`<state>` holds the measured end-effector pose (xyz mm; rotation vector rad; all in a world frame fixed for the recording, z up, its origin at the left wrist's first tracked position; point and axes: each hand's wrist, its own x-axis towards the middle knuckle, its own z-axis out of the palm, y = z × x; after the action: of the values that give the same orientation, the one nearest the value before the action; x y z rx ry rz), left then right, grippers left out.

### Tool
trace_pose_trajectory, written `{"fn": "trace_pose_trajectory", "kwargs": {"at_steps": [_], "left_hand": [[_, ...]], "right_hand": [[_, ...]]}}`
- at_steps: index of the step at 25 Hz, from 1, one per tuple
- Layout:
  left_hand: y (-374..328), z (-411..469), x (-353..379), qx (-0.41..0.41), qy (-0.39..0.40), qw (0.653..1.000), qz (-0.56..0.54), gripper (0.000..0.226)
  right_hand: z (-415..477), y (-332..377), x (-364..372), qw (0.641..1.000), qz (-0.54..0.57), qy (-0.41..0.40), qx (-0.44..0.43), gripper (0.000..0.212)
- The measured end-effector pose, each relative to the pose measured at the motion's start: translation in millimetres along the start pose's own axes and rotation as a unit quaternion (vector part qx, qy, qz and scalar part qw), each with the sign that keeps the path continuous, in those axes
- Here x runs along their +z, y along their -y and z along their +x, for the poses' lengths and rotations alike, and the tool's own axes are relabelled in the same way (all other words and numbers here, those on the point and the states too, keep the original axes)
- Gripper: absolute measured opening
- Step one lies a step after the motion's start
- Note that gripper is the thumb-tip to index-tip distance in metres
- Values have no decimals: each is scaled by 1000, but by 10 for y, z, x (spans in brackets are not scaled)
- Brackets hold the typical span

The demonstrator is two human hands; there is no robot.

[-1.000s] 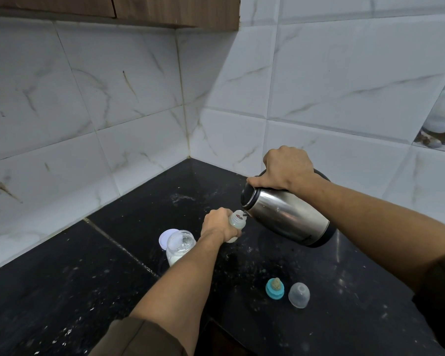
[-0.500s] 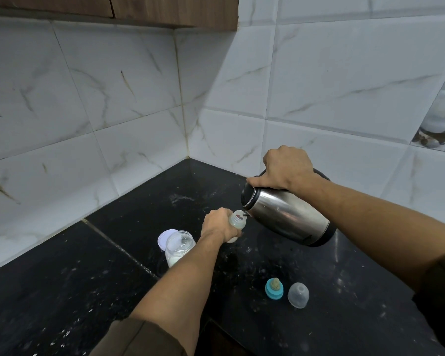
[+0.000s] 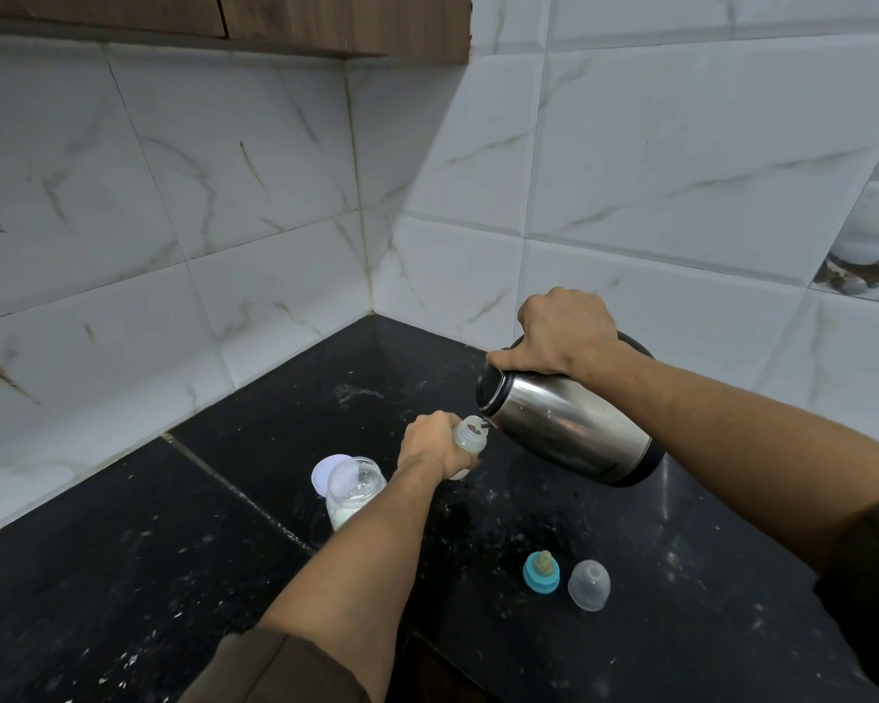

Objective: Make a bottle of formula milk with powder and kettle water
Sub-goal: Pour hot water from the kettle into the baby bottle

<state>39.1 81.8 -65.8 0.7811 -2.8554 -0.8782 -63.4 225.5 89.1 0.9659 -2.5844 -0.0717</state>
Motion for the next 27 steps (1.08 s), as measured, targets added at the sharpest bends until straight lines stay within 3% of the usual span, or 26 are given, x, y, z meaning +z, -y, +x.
{"fn": "trace_pose_trajectory", "kwargs": {"at_steps": [27], "left_hand": [[0, -66, 23, 0, 7, 1000, 2, 45]], "right_hand": [[-64, 21, -11, 1000, -4, 3, -3, 65]]}}
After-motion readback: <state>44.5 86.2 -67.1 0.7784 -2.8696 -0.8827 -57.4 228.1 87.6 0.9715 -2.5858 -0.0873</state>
